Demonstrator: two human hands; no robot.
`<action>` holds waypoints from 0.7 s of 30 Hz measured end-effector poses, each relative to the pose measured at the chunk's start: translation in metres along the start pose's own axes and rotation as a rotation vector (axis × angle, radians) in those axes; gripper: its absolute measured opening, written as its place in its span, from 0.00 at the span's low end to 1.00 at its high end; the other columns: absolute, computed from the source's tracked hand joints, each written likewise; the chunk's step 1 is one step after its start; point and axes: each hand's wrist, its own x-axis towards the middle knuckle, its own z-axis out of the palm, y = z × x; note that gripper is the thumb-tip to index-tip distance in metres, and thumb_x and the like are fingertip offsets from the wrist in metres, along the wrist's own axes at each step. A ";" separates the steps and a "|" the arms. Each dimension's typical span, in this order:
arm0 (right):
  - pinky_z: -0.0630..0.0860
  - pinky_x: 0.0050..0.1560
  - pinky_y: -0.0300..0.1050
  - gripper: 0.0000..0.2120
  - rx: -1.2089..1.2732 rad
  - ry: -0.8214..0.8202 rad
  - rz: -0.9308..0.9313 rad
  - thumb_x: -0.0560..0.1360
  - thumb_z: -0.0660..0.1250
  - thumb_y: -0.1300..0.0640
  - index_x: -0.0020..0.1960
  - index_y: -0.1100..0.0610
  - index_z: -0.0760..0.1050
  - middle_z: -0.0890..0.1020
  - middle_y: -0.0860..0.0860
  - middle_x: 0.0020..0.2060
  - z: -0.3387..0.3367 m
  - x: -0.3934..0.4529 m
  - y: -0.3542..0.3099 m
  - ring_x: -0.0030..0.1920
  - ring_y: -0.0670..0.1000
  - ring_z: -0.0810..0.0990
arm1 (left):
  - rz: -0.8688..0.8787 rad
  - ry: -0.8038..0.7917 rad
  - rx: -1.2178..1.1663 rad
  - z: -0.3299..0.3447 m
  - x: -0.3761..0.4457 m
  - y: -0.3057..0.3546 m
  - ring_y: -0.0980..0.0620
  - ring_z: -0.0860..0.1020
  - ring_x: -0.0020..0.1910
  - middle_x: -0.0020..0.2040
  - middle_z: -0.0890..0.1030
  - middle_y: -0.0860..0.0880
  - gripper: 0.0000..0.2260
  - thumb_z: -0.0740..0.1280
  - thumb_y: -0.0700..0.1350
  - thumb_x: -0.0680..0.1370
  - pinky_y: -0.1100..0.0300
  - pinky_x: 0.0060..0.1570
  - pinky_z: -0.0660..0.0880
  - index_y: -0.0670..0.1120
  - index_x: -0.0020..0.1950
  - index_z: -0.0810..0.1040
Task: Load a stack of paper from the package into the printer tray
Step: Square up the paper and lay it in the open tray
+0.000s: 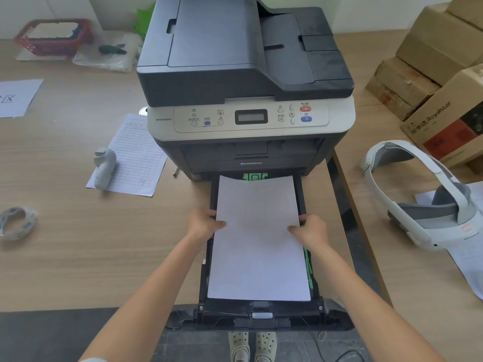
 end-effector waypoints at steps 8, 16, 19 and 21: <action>0.75 0.47 0.48 0.11 -0.013 0.058 -0.027 0.72 0.70 0.60 0.53 0.62 0.78 0.82 0.57 0.47 0.002 0.003 -0.001 0.46 0.56 0.79 | 0.006 0.015 -0.025 0.004 0.002 -0.004 0.41 0.81 0.44 0.48 0.83 0.38 0.06 0.72 0.34 0.70 0.52 0.47 0.79 0.40 0.46 0.81; 0.76 0.49 0.48 0.12 -0.023 0.096 -0.032 0.72 0.69 0.62 0.55 0.61 0.78 0.83 0.59 0.49 0.004 0.002 0.004 0.49 0.58 0.81 | -0.017 0.049 0.001 0.009 0.002 -0.003 0.35 0.81 0.50 0.49 0.83 0.34 0.15 0.73 0.34 0.70 0.42 0.55 0.78 0.35 0.55 0.79; 0.75 0.49 0.47 0.12 -0.029 0.106 -0.040 0.72 0.69 0.63 0.55 0.61 0.78 0.83 0.59 0.49 0.002 0.001 0.003 0.49 0.58 0.81 | -0.008 0.038 -0.003 0.009 0.001 -0.002 0.36 0.81 0.52 0.53 0.82 0.35 0.15 0.71 0.34 0.71 0.42 0.56 0.77 0.35 0.57 0.78; 0.75 0.49 0.47 0.12 -0.034 0.116 -0.049 0.72 0.70 0.63 0.54 0.62 0.79 0.83 0.59 0.49 0.000 0.000 0.004 0.49 0.58 0.81 | -0.007 0.030 -0.002 0.007 0.000 -0.001 0.36 0.80 0.52 0.54 0.82 0.36 0.15 0.70 0.34 0.72 0.42 0.57 0.77 0.36 0.59 0.78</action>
